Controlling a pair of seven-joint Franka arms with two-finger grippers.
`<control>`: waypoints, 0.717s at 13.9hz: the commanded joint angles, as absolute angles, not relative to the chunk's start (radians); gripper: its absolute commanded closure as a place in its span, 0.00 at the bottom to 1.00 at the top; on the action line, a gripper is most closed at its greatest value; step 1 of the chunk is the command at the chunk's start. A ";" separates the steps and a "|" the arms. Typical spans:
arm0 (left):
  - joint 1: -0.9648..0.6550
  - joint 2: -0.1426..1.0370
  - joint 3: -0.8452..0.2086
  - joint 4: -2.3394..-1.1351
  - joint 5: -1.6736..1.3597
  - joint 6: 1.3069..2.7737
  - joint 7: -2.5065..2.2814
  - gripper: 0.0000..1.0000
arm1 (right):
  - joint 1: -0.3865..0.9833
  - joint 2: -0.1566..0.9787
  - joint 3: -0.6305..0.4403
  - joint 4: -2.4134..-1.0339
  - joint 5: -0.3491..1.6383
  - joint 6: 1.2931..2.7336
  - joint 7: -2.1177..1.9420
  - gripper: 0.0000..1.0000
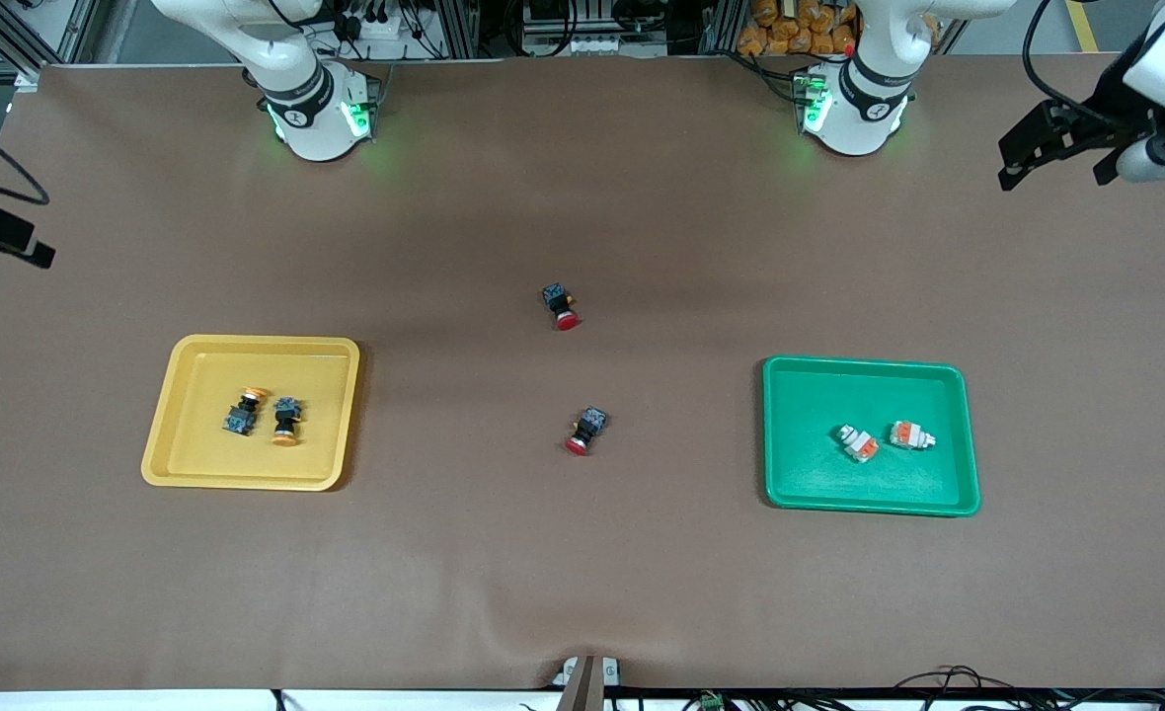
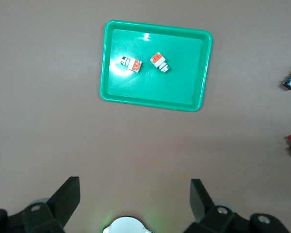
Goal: Place green and yellow buttons in trays
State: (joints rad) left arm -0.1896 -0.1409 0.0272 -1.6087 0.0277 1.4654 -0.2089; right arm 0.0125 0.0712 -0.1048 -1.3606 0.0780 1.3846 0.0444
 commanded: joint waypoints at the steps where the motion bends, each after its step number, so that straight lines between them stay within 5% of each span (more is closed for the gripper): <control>1: -0.189 -0.120 0.035 -1.569 0.021 1.437 -0.184 0.00 | -0.005 -0.086 -0.057 -1.586 0.051 1.500 0.046 0.00; 10: -0.193 -0.107 0.032 -1.569 0.021 1.437 -0.195 0.00 | -0.005 -0.080 -0.063 -1.577 0.084 1.477 0.046 0.00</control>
